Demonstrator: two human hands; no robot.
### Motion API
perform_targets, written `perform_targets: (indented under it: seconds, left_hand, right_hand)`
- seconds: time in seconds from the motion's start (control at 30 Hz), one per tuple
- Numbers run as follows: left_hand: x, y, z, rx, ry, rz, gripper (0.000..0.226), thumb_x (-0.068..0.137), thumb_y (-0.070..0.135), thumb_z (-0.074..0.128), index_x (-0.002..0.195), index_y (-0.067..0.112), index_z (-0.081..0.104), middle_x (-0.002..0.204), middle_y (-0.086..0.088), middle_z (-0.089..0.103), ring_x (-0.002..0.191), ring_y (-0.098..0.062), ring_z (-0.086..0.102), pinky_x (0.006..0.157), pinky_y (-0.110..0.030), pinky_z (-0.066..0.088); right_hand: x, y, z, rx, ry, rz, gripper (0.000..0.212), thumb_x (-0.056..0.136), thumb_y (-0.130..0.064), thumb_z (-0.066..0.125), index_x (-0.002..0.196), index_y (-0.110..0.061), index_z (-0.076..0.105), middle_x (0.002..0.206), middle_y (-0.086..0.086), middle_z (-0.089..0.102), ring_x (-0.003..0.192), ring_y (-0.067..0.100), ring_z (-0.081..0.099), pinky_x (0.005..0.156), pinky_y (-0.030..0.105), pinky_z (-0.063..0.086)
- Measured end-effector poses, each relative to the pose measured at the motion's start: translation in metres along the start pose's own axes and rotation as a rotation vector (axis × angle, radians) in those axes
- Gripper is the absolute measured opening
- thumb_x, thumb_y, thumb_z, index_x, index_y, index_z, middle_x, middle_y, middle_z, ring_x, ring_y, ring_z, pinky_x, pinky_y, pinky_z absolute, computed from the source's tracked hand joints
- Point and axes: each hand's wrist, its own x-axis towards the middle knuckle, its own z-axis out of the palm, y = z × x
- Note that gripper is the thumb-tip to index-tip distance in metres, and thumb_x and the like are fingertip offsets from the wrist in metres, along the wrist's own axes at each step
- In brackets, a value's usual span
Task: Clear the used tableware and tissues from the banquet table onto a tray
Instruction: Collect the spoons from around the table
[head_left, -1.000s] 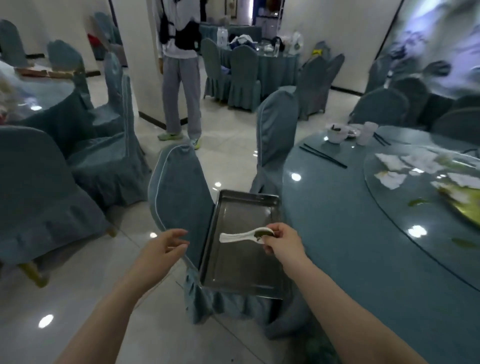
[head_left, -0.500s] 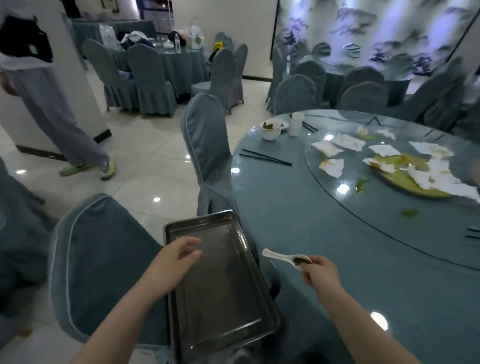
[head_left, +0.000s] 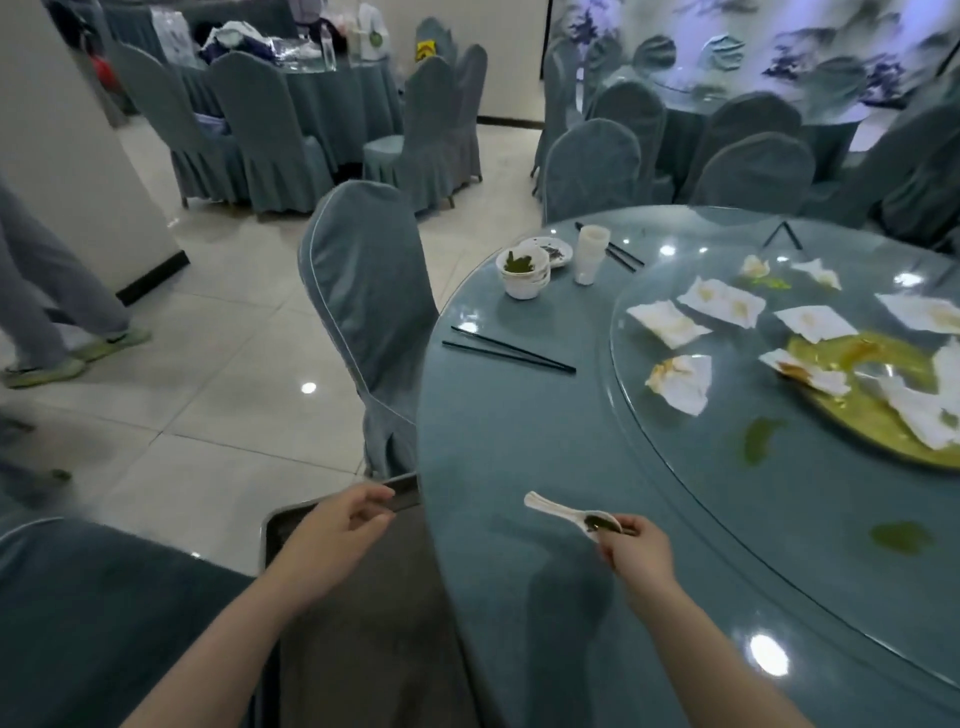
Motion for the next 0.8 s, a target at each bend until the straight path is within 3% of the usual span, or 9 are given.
perform_targets:
  seconds: [0.2, 0.33, 0.43, 0.53, 0.63, 0.8]
  left_hand:
    - [0.072, 0.011, 0.043, 0.033, -0.114, -0.031, 0.025, 0.093, 0.015, 0.058, 0.115, 0.026, 0.056, 0.107, 0.008, 0.065, 0.095, -0.001, 0.06, 0.09, -0.024, 0.047]
    - [0.115, 0.005, 0.076, 0.081, -0.179, -0.028, 0.04, 0.09, 0.018, 0.062, 0.127, 0.028, 0.05, 0.128, 0.004, 0.058, 0.109, -0.005, 0.056, 0.097, -0.022, 0.042]
    - [0.148, -0.001, 0.095, 0.206, -0.185, -0.015, 0.067, 0.087, 0.028, 0.066, 0.145, 0.026, 0.034, 0.149, 0.006, 0.039, 0.132, -0.008, 0.039, 0.108, -0.022, 0.029]
    - [0.179, -0.005, 0.11, 0.315, -0.177, -0.056, 0.094, 0.081, 0.038, 0.071, 0.153, 0.028, 0.011, 0.161, 0.004, 0.003, 0.146, -0.014, 0.017, 0.115, -0.028, 0.019]
    - [0.205, -0.009, 0.123, 0.422, -0.162, -0.1, 0.114, 0.076, 0.052, 0.072, 0.152, 0.029, -0.01, 0.157, 0.001, -0.026, 0.148, -0.022, 0.0, 0.118, -0.037, 0.014]
    - [0.216, -0.022, 0.131, 0.569, -0.19, -0.067, 0.124, 0.073, 0.067, 0.064, 0.145, 0.025, -0.027, 0.146, 0.0, -0.04, 0.14, -0.017, -0.028, 0.117, -0.038, -0.004]
  right_hand:
    - [0.055, -0.023, 0.008, 0.006, -0.015, -0.037, 0.017, 0.079, -0.003, 0.071, 0.09, -0.014, 0.064, 0.076, 0.006, 0.068, 0.059, 0.014, 0.059, 0.055, 0.025, 0.046]
    - [0.071, -0.029, 0.012, -0.029, -0.029, -0.121, 0.017, 0.08, -0.009, 0.072, 0.086, -0.023, 0.064, 0.08, 0.0, 0.069, 0.069, 0.013, 0.064, 0.06, 0.025, 0.05]
    - [0.087, -0.039, 0.013, -0.055, -0.025, -0.159, 0.019, 0.082, -0.006, 0.069, 0.084, -0.025, 0.065, 0.078, -0.007, 0.07, 0.067, 0.004, 0.064, 0.058, 0.018, 0.049]
    - [0.109, -0.054, 0.018, -0.075, -0.04, -0.182, 0.019, 0.082, -0.005, 0.065, 0.083, -0.024, 0.066, 0.074, -0.009, 0.069, 0.063, -0.001, 0.063, 0.052, 0.012, 0.046]
    - [0.135, -0.072, 0.033, -0.097, -0.082, -0.188, 0.02, 0.081, -0.005, 0.065, 0.083, -0.025, 0.065, 0.074, -0.007, 0.069, 0.066, 0.007, 0.063, 0.057, 0.02, 0.047]
    - [0.189, -0.107, 0.078, -0.122, -0.121, -0.231, 0.018, 0.079, -0.009, 0.066, 0.079, -0.027, 0.063, 0.074, -0.005, 0.068, 0.063, 0.008, 0.06, 0.055, 0.02, 0.044]
